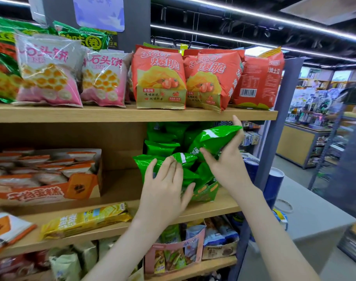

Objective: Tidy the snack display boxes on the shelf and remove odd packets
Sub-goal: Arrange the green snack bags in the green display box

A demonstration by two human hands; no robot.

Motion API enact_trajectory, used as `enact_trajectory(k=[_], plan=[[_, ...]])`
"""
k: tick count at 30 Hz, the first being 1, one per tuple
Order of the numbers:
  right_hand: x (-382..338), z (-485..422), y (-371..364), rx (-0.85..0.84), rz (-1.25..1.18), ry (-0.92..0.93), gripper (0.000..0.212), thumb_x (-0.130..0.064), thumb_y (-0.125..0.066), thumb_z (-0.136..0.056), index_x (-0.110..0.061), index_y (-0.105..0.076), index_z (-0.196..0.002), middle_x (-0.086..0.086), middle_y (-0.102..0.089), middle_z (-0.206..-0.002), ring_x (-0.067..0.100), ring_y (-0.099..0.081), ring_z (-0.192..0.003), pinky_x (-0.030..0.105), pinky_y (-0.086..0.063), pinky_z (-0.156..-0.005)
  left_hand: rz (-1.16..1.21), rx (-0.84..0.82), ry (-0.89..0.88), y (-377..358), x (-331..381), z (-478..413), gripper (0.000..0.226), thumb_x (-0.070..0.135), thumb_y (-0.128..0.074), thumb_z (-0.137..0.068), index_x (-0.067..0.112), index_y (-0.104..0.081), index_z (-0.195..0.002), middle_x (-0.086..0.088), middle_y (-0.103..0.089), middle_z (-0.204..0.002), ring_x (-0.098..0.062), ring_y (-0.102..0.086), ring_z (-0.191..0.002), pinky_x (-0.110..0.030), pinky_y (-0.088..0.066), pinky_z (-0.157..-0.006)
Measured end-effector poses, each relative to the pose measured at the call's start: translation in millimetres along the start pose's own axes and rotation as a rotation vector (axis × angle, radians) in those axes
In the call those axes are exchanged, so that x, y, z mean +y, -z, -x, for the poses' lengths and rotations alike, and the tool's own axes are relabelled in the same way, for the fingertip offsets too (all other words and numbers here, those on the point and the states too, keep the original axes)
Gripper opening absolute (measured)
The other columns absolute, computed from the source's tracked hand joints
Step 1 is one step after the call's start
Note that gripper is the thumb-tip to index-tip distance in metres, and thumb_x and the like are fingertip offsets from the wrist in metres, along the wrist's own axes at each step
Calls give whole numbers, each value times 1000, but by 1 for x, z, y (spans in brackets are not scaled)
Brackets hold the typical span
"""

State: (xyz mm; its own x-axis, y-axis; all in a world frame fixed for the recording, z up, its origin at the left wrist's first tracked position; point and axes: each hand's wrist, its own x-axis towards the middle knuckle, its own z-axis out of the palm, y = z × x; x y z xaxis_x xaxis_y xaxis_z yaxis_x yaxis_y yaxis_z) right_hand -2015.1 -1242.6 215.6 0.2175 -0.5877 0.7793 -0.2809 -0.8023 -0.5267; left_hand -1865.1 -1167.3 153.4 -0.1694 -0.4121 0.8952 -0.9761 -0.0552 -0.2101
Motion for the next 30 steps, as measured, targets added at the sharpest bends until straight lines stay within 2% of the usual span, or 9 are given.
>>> enact_trajectory(k=[2,4,6,9,12,14,17,24,30], plan=[[7,3,-8,-20,29,-6,108,-13,-72,-86,-28,13,-149,-18,-52,-102,9,-65,-84,21,-52,-77,-2,-3,-2,0,0,0,52,45,-47,-93,2,-70,-109,-12,-71,-110,-25,-61,-116,-48,-43,-101],[9,5,-11,4,18,10,114,-16,-75,-83,-38,18,-147,-4,-48,-129,10,-60,-107,26,-51,-91,2,-5,-4,1,0,1,52,45,-46,-93,2,-70,-109,-12,-71,-110,-25,-61,-116,-48,-43,-101],[8,5,-11,74,114,124,110,-19,-76,-83,-38,11,-148,4,-15,-157,9,-25,-143,27,-29,-115,0,-6,-6,1,0,1,52,45,-46,-93,2,-70,-109,-11,-70,-110,-25,-60,-117,-48,-42,-101],[8,5,-8,171,487,372,81,-34,-65,-89,-27,-15,-152,11,0,-158,28,5,-149,51,-7,-120,-3,-9,-14,1,-2,2,51,45,-48,-93,2,-70,-110,-11,-70,-110,-25,-60,-118,-48,-41,-102],[10,7,-2,147,555,435,53,-38,-53,-94,-26,-40,-144,8,-18,-158,27,-3,-149,55,-5,-118,-1,-18,-23,1,-3,1,51,45,-49,-94,2,-70,-110,-11,-71,-111,-25,-60,-118,-48,-43,-102],[17,6,1,118,543,437,46,-37,-50,-96,-25,-46,-140,2,-38,-151,22,-21,-146,50,-7,-118,5,-19,-24,1,-3,0,50,45,-49,-94,2,-70,-110,-11,-71,-110,-25,-60,-117,-47,-44,-102],[26,2,3,33,503,339,42,-38,-44,-96,-26,-50,-137,-3,-45,-146,18,-35,-139,47,-12,-117,8,-16,-27,0,-3,-1,50,44,-49,-93,2,-70,-109,-11,-71,-110,-25,-60,-116,-45,-44,-102],[48,-13,6,-259,266,75,51,-60,-25,-93,-52,-21,-143,-22,-17,-153,-8,-13,-136,47,-1,-118,25,-27,-39,-18,-17,-19,60,53,-49,-89,0,-71,-104,-13,-71,-106,-28,-62,-112,-44,-47,-99],[68,-19,-2,-272,245,33,60,-71,-23,-89,-56,-10,-145,-12,-22,-154,19,-18,-144,57,-5,-116,-54,-111,-7,-34,-34,-47,73,72,-42,-79,8,-71,-98,-7,-73,-90,-26,-65,-99,-45,-45,-90]])
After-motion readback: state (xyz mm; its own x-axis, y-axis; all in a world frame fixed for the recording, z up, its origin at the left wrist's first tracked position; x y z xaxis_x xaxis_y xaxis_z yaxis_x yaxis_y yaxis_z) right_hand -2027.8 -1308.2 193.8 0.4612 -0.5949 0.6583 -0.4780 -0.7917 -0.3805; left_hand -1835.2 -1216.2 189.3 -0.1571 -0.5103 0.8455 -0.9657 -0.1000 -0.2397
